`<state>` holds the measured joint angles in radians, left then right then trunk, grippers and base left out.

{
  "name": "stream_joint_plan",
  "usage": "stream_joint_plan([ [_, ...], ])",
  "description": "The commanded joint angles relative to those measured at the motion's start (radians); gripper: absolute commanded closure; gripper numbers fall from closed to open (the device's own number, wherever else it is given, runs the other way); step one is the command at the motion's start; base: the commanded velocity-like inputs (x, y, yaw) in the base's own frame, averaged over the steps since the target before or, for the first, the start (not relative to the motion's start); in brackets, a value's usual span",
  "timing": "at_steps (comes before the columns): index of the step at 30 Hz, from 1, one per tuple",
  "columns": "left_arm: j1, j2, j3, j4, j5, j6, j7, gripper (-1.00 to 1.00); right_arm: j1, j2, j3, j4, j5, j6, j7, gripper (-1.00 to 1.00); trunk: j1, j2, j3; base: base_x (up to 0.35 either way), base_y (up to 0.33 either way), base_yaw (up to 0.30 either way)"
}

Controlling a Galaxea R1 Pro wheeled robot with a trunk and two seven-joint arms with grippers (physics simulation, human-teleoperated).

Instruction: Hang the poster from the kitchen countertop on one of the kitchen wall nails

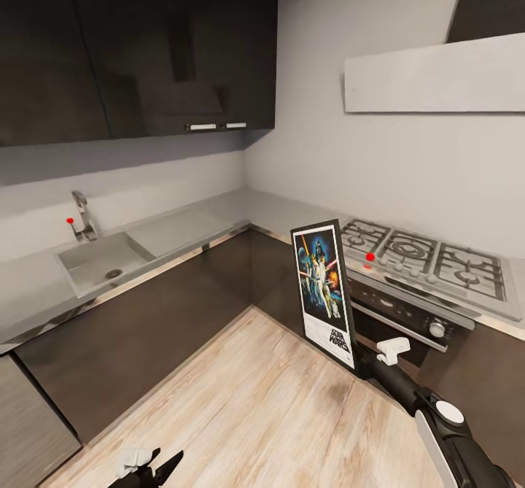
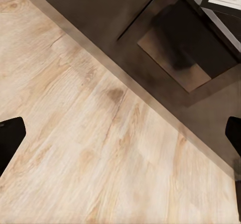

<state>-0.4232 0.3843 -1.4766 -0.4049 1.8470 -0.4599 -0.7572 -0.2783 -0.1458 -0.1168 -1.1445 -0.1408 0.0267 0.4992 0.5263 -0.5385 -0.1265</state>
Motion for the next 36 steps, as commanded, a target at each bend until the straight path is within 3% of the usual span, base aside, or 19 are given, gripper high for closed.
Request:
stream_joint_plan([
  [1,-0.002,0.000,-0.008,-0.002,0.011,-0.004,-0.002,-1.00,-0.001,0.000,-0.001,0.000,-0.011,0.004,0.009,1.00,-0.003,0.006,0.001,0.000,0.000,0.000],
  [20,-0.002,-0.001,-0.008,-0.002,0.011,-0.003,-0.002,-1.00,-0.001,0.000,-0.001,0.000,-0.011,0.004,0.009,1.00,-0.076,0.139,0.061,0.000,0.000,0.000],
  [36,-0.002,-0.001,-0.008,-0.002,0.011,-0.004,-0.002,-1.00,-0.001,0.000,-0.001,-0.009,-0.011,0.004,0.009,1.00,-0.076,0.139,0.061,0.000,0.000,0.000],
])
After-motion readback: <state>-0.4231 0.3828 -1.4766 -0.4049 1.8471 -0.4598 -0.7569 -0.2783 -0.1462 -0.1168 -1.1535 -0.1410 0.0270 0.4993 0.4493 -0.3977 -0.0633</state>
